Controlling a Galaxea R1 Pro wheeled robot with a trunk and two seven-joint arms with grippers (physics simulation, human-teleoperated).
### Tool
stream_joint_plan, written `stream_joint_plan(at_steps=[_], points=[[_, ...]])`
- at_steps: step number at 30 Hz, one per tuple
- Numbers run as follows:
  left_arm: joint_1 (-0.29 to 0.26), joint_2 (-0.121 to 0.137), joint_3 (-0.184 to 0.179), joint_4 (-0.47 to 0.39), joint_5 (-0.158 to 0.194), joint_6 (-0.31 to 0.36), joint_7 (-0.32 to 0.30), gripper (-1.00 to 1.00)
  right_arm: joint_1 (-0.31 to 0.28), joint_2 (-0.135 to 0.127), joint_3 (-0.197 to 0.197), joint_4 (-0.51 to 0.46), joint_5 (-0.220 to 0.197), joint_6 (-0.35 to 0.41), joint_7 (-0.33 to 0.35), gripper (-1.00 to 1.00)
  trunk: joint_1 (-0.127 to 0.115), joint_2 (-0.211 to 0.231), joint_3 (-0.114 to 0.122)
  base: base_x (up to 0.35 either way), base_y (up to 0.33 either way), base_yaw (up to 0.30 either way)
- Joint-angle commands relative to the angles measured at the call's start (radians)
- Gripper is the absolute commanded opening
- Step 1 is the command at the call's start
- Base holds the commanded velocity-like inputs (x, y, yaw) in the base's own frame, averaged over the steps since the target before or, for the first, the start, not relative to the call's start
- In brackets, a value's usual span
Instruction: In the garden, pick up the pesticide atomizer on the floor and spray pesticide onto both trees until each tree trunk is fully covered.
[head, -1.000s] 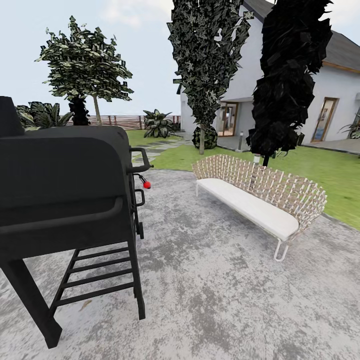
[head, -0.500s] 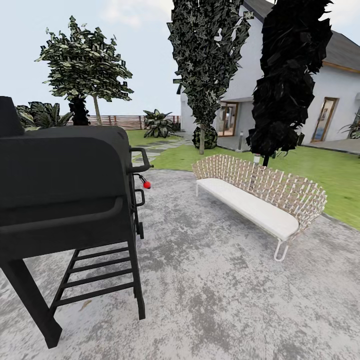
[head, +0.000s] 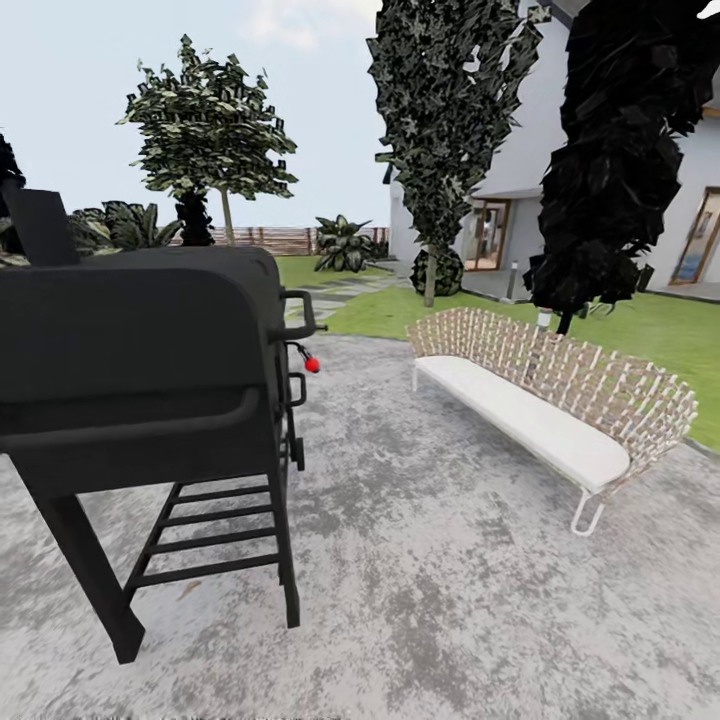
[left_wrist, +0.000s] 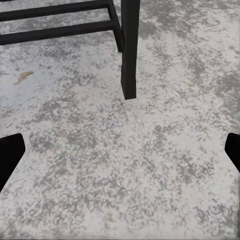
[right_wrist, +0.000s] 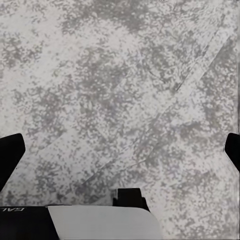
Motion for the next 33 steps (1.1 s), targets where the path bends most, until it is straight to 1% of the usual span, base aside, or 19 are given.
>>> stream_joint_plan(at_steps=[1, 12, 19, 25, 33], points=[[0.0, 0.0, 0.0, 0.0, 0.0, 0.0, 0.0, 1.0, 0.0, 0.0, 0.0, 0.0, 0.0, 0.0, 0.0, 1.0, 0.0, 0.0, -0.001, 0.0, -0.308, 0.185], [0.0, 0.0, -0.001, 0.0, 0.001, 0.0, 0.0, 1.0, 0.0, 0.001, 0.0, 0.003, 0.0, 0.0, 0.001, 1.0, 0.0, 0.0, -0.003, 0.0, -0.32, 0.054], [0.0, 0.0, -0.001, 0.0, 0.001, 0.0, 0.0, 1.0, 0.0, 0.002, 0.0, 0.004, 0.0, 0.0, 0.001, 1.0, 0.0, 0.0, -0.003, 0.0, -0.279, 0.241], [0.0, 0.0, -0.001, 0.0, 0.001, 0.0, 0.0, 1.0, 0.0, 0.001, 0.0, 0.005, 0.0, 0.0, 0.0, 1.0, 0.0, 0.0, -0.003, 0.0, -0.129, 0.276], [0.0, 0.0, -0.001, 0.0, 0.001, 0.0, 0.0, 1.0, 0.0, 0.0, 0.0, 0.005, 0.0, 0.0, 0.0, 1.0, 0.0, 0.0, -0.003, 0.0, -0.024, 0.277]])
